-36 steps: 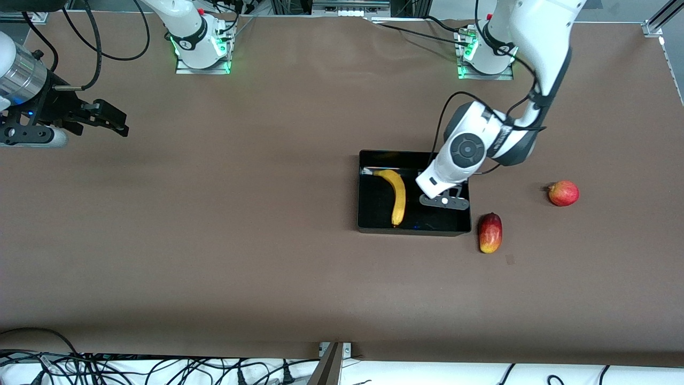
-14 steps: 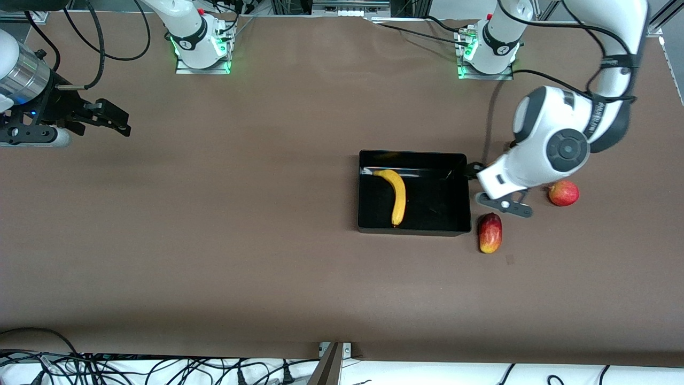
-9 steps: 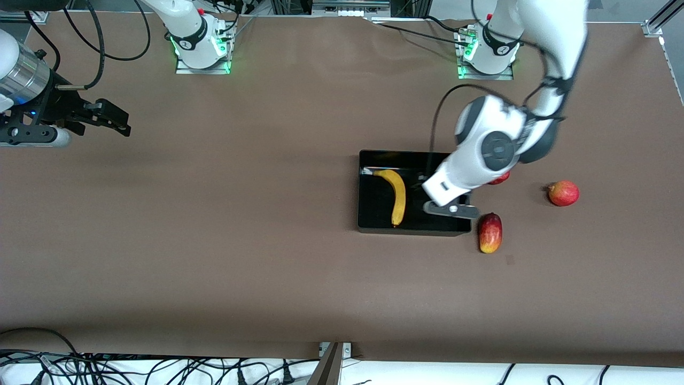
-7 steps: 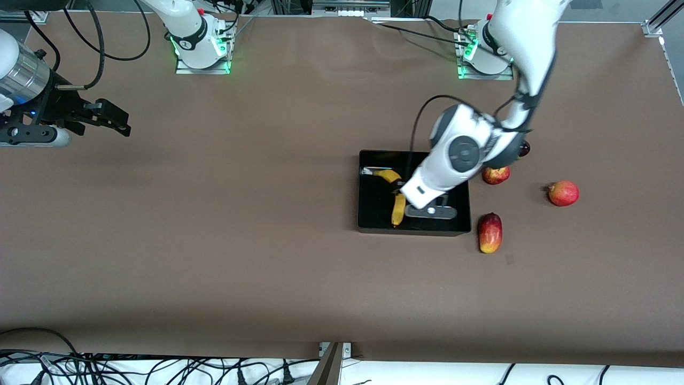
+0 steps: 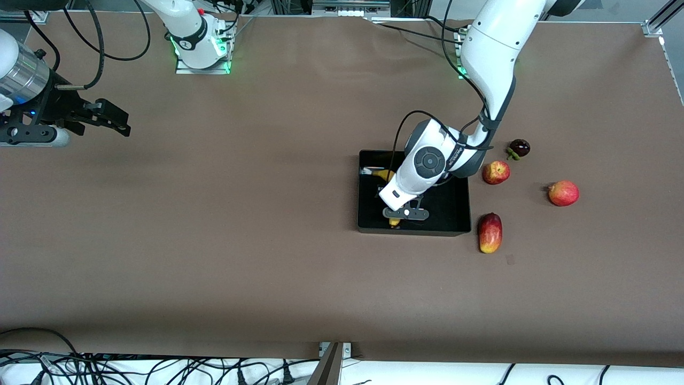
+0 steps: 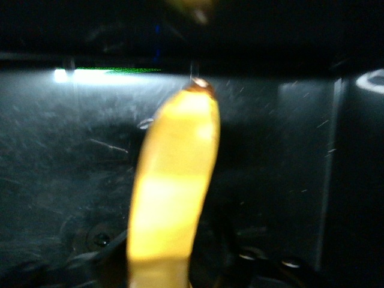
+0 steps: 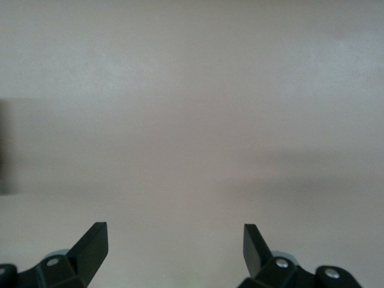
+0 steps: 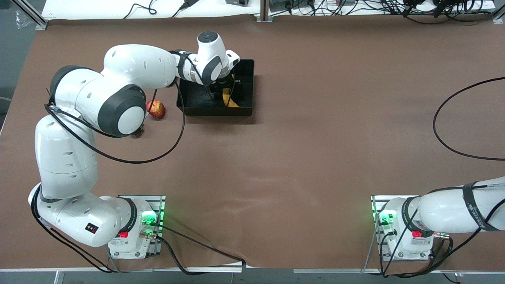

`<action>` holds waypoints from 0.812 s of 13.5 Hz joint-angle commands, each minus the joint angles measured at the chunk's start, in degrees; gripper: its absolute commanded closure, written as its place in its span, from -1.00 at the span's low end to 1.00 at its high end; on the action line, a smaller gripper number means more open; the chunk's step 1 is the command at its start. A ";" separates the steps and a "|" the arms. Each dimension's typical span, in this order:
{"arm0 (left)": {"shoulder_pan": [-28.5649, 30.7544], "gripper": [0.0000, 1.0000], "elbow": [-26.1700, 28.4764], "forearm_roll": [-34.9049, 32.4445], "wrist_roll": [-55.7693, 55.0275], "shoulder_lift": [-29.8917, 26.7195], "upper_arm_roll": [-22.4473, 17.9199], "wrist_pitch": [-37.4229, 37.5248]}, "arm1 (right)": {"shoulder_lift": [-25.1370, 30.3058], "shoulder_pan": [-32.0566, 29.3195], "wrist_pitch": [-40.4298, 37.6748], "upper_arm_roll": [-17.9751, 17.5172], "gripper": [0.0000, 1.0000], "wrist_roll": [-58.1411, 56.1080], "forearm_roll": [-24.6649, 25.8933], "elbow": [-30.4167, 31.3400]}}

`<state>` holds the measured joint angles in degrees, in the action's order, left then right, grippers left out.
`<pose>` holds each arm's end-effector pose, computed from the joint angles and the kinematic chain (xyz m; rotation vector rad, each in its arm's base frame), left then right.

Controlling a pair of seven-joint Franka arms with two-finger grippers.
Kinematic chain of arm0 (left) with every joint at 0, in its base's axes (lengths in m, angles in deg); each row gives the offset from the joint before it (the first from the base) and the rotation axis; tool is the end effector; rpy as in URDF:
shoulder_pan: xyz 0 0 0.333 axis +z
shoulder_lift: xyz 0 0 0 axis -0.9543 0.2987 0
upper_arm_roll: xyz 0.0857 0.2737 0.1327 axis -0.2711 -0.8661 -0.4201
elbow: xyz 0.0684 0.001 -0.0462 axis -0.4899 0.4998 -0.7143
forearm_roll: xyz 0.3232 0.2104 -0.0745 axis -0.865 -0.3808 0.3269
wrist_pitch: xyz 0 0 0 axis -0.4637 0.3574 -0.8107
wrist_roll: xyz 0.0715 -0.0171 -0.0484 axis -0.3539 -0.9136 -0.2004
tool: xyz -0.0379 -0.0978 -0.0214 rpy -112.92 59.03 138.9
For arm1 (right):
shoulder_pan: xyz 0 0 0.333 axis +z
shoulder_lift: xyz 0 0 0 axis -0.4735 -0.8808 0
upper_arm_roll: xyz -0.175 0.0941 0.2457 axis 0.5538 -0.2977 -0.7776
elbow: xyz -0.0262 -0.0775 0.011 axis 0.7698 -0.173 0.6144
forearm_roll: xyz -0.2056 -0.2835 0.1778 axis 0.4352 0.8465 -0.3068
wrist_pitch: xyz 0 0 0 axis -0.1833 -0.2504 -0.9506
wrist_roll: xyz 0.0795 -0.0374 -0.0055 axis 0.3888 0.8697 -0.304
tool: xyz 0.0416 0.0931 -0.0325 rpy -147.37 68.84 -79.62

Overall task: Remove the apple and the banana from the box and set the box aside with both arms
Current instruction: 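Lift the banana with the left gripper while the right gripper reaches out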

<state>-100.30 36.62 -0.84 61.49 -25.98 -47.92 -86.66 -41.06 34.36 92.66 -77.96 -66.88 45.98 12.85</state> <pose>0.5633 -0.3436 0.1758 3.0106 -0.0111 -0.0996 0.5608 0.0639 0.6059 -3.1272 0.0356 0.0607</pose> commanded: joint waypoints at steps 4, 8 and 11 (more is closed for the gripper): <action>4.12 1.00 -0.98 -1.31 4.45 -8.67 0.05 15.60 | -0.45 0.05 2.32 -0.41 -1.00 -1.34 0.15 -1.01; 9.57 1.00 -1.15 -1.31 15.78 -14.91 -1.78 25.81 | -3.17 3.30 2.51 -0.50 -1.00 -6.10 -0.20 -0.14; 10.11 1.00 -4.22 -8.30 29.27 -15.45 -9.24 35.03 | -8.17 8.66 2.85 -0.85 -1.00 -4.70 -0.55 -0.40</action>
<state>-90.35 34.09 -3.98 81.55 -41.02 -53.02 -56.78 -46.03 40.22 95.21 -78.66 -72.23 45.83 13.34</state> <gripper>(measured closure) 0.665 0.000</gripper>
